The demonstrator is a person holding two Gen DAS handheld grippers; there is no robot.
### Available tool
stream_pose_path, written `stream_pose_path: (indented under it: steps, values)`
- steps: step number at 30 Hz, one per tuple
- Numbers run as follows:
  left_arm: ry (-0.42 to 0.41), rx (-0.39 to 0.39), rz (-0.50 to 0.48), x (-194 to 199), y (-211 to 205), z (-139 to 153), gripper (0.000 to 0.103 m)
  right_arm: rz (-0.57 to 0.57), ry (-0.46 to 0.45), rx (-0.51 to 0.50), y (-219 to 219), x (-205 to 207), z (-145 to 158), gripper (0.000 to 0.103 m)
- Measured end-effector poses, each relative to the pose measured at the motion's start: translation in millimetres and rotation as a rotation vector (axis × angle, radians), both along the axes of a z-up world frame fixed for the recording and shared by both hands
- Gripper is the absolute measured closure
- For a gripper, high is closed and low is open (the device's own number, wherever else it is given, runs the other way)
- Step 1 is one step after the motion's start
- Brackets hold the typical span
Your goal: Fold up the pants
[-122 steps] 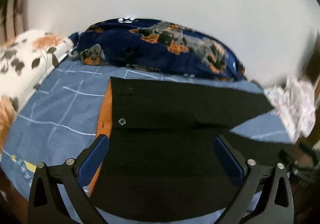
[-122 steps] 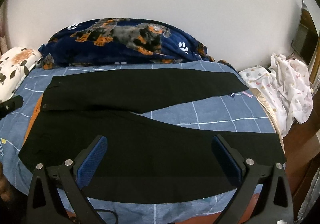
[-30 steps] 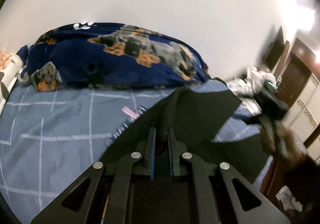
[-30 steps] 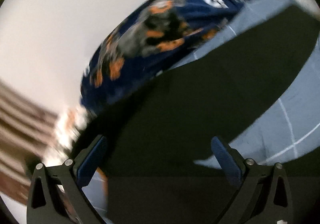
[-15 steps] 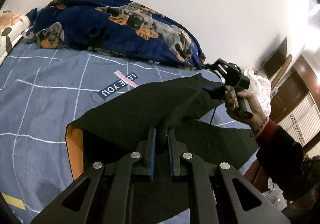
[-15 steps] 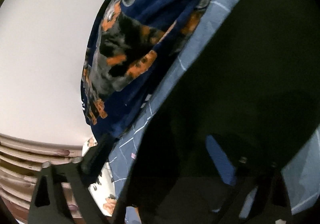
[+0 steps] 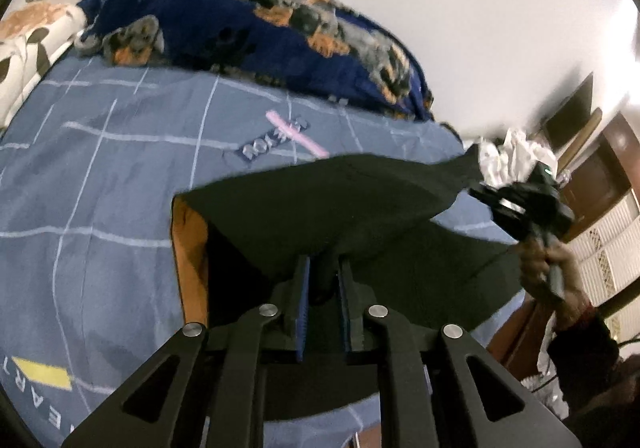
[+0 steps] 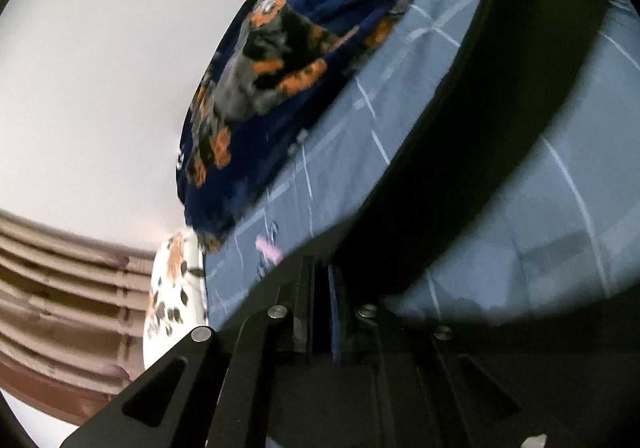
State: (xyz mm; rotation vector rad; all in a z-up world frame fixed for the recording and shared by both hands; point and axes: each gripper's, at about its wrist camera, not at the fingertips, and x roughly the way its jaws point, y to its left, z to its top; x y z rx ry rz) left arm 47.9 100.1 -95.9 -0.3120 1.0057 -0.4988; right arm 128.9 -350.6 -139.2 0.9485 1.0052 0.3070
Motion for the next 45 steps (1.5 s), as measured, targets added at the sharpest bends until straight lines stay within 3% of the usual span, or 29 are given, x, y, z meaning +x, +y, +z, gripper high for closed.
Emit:
stream_pose_path:
  steps: [4, 9, 14, 16, 17, 20, 22, 28, 31, 32, 33, 34, 39, 45]
  values:
    - [0.029, 0.050, -0.074, -19.1, -12.8, -12.4, 0.088, -0.029, 0.054, 0.006, 1.8, -67.6, -15.8, 0.099]
    - [0.060, 0.081, -0.121, -38.4, -25.1, -28.7, 0.088, -0.044, 0.134, 0.028, 5.7, -115.6, -46.7, 0.099]
    - [0.077, 0.081, -0.100, -43.3, -23.9, -37.5, 0.088, -0.070, 0.080, 0.162, -7.5, -113.2, -51.9, 0.095]
    - [0.065, 0.078, -0.093, -43.9, -22.7, -34.2, 0.088, -0.080, 0.060, 0.139, -19.0, -90.8, -44.2, 0.094]
    - [0.057, 0.075, -0.091, -44.5, -21.9, -31.7, 0.088, -0.092, 0.047, 0.118, -25.9, -79.9, -40.9, 0.086]
    - [0.038, 0.067, -0.077, -43.9, -20.5, -23.8, 0.088, -0.136, 0.028, 0.052, -43.7, -52.9, -37.3, 0.032]
    - [0.027, 0.057, -0.066, -43.0, -18.9, -17.9, 0.088, -0.157, 0.016, 0.049, -54.6, -32.6, -41.8, 0.031]
    - [0.027, 0.053, -0.049, -36.5, -14.5, -13.6, 0.088, -0.194, 0.110, 0.084, -72.2, 7.2, -74.5, 0.031]
    - [0.032, 0.046, -0.040, -33.9, -12.5, -12.3, 0.088, -0.189, 0.096, 0.091, -67.0, 21.5, -78.9, 0.041]
    - [0.033, 0.047, -0.039, -33.2, -13.0, -12.4, 0.088, -0.168, 0.095, 0.077, -63.0, 28.1, -77.7, 0.059]
    - [0.034, 0.049, -0.039, -32.4, -13.1, -12.8, 0.088, -0.160, 0.104, 0.075, -62.8, 24.4, -77.7, 0.088]
    - [0.034, 0.054, -0.038, -32.3, -13.4, -12.8, 0.088, -0.153, 0.120, 0.089, -58.9, 25.4, -78.5, 0.097]
    - [0.028, 0.081, -0.029, -31.9, -4.4, -13.1, 0.088, -0.135, 0.028, 0.036, -49.1, 5.1, -48.4, 0.098]
    - [0.059, 0.105, -0.024, -39.0, 14.3, -20.0, 0.087, -0.134, 0.011, 0.035, -43.8, -67.4, -27.9, 0.098]
